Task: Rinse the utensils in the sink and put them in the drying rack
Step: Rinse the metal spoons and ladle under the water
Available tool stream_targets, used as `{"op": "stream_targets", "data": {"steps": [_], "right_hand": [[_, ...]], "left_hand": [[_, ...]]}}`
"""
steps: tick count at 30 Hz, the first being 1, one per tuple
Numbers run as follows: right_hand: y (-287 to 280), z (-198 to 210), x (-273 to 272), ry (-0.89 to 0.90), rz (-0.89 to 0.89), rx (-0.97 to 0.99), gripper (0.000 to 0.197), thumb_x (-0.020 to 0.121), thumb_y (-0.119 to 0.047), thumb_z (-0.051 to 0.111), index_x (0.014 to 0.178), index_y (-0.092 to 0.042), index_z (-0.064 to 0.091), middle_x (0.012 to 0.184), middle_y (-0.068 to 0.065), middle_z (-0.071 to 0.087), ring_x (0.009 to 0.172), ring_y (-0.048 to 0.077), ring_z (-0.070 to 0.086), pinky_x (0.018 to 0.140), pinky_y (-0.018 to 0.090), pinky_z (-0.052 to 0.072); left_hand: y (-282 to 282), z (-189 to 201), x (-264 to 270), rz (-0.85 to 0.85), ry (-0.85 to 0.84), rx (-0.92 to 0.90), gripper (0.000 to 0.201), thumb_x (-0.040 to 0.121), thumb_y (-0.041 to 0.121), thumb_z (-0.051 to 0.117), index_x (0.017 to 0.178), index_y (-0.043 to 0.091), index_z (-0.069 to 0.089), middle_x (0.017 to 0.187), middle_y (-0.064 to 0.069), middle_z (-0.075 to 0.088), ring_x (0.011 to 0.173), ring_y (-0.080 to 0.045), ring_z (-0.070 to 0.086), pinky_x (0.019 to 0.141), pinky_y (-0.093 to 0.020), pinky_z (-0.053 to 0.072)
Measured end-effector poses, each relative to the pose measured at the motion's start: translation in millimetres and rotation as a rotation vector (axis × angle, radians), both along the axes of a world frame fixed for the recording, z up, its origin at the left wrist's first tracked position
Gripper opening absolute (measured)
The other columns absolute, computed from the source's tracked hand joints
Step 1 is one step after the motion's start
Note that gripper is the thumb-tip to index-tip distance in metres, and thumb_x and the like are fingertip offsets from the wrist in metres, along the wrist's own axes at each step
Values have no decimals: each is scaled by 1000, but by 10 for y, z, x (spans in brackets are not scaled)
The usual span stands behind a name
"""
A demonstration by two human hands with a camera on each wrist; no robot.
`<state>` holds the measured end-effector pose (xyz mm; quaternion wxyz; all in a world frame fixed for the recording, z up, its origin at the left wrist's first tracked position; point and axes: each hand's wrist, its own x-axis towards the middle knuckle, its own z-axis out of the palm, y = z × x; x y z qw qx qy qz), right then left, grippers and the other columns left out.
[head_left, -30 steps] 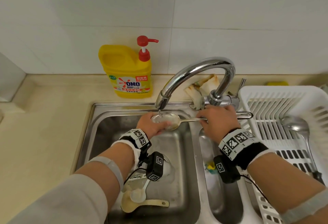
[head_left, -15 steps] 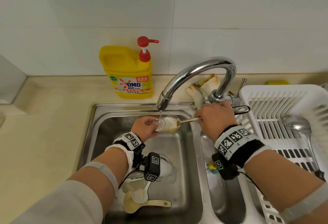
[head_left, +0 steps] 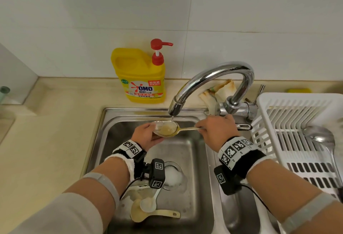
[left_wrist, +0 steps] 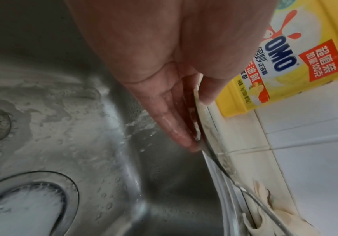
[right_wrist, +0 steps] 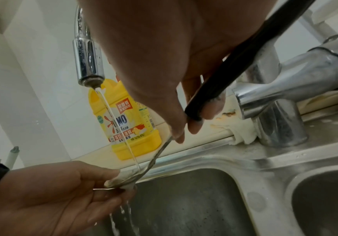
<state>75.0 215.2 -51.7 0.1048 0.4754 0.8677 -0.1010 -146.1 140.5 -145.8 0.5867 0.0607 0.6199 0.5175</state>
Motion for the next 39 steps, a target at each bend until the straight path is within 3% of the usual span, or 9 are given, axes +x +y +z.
{"op": "stream_targets", "data": {"steps": [3, 9, 14, 20, 23, 28, 33, 39], "right_hand": [[-6, -60, -5, 12, -10, 14, 28, 102, -36, 43, 115, -42, 67, 102, -9, 63, 97, 18, 61, 95, 41, 29], [5, -98, 28, 51, -34, 62, 26, 100, -37, 45, 112, -41, 67, 99, -12, 63, 98, 15, 61, 92, 40, 28], [37, -62, 94, 32, -30, 169, 23, 97, -37, 48, 105, -40, 69, 95, -12, 64, 94, 15, 62, 87, 38, 26], [34, 13, 115, -42, 3, 252, 21, 90, -29, 54, 100, -36, 71, 94, -10, 66, 94, 18, 61, 89, 39, 26], [26, 24, 134, -47, 1, 245, 22, 91, -29, 53, 102, -36, 71, 100, -9, 66, 99, 18, 60, 89, 39, 24], [17, -42, 153, -50, -23, 194, 23, 95, -32, 49, 103, -36, 70, 96, -10, 65, 97, 17, 60, 89, 39, 25], [16, -157, 141, 27, -53, 65, 22, 97, -37, 48, 108, -39, 67, 99, -13, 64, 99, 13, 60, 94, 39, 27], [-15, -294, 1, 125, -65, -42, 19, 99, -39, 50, 113, -41, 64, 106, -15, 61, 102, 11, 58, 100, 39, 30]], "left_hand": [[-39, 33, -13, 21, -33, 18, 15, 101, 14, 54, 110, 5, 63, 113, -24, 68, 98, -33, 70, 82, -40, 59], [-52, 49, -14, 93, -96, 24, 30, 104, 25, 50, 120, 2, 61, 112, -23, 71, 102, -32, 71, 77, -38, 60], [-9, 91, 39, 104, -112, 50, 27, 103, 22, 50, 112, 3, 65, 107, -20, 74, 100, -31, 72, 79, -37, 59], [23, 75, 132, 114, -149, 26, 29, 105, 23, 49, 117, 0, 62, 112, -21, 71, 105, -33, 69, 81, -39, 58], [31, 72, 180, 112, -173, 15, 28, 105, 24, 48, 116, 1, 61, 111, -21, 71, 104, -32, 69, 80, -38, 58], [-1, 36, 200, 84, -173, -8, 21, 103, 17, 51, 116, 3, 61, 110, -20, 71, 103, -32, 69, 86, -41, 57], [-83, -8, 132, 24, -73, 2, 26, 98, 1, 55, 123, -2, 61, 116, -25, 69, 102, -33, 70, 88, -41, 58], [-174, 9, -2, 15, -16, 9, 29, 100, -2, 50, 127, 1, 58, 119, -23, 68, 107, -35, 69, 85, -39, 60]]}}
